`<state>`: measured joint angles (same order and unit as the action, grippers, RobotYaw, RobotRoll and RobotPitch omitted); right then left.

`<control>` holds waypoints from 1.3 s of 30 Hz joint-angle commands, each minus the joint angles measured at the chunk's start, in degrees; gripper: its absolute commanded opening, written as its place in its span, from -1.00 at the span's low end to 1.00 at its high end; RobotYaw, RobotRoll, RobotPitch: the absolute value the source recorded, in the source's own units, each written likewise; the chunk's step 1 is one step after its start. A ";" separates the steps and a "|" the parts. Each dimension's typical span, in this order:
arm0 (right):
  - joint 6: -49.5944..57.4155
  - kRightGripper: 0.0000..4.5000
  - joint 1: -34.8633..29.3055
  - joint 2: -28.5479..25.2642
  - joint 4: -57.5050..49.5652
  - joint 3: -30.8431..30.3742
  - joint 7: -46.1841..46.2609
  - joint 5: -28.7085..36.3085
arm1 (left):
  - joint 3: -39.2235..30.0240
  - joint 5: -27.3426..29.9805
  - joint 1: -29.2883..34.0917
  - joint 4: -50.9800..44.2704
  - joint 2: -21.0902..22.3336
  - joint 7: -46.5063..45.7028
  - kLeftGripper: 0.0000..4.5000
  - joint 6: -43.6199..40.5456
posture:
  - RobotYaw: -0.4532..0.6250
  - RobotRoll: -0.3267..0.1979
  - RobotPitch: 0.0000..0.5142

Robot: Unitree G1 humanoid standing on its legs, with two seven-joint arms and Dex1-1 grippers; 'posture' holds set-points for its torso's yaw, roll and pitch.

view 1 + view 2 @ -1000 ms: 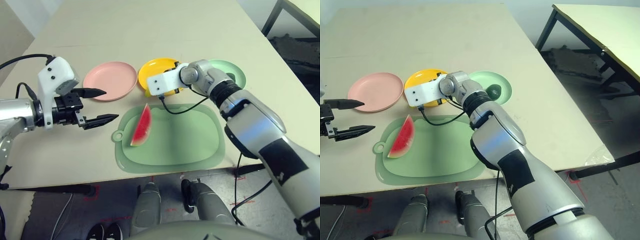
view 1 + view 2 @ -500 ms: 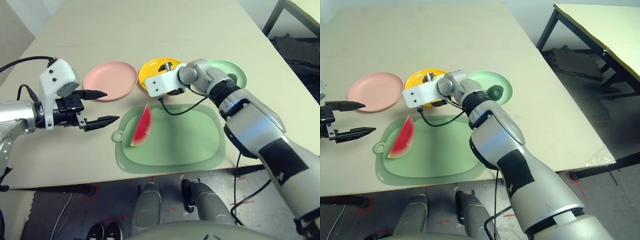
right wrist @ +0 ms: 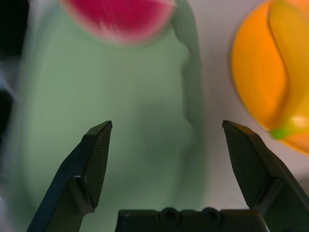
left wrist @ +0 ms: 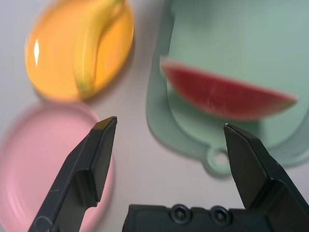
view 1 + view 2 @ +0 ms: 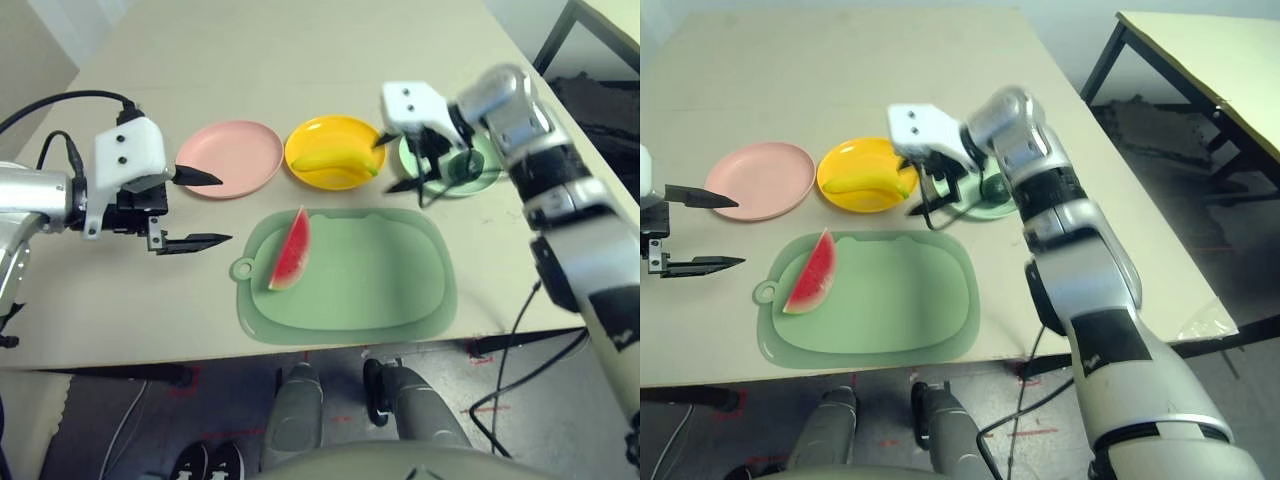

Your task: Place the fruits into color-matched plates.

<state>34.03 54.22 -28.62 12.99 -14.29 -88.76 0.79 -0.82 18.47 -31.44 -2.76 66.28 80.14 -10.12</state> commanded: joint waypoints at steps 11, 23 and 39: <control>10.82 0.98 -34.88 8.53 -34.34 17.08 25.99 17.54 | 17.34 -5.28 -14.49 14.04 -7.27 12.36 1.00 27.55 | -0.11 0.25 -0.34; -23.62 0.98 -52.65 11.63 -26.90 16.67 29.10 19.04 | 34.34 -12.03 -27.95 28.92 -14.29 12.36 1.00 47.39 | -0.25 0.25 -0.39; -24.85 0.98 -52.59 8.21 -26.53 16.53 35.41 21.98 | 52.06 -10.83 -34.75 32.86 -16.95 12.36 1.00 56.10 | -0.39 0.25 -0.43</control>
<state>9.45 2.46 -19.89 -13.11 2.42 -53.76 22.07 49.07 6.80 -65.39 31.21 49.35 91.93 45.18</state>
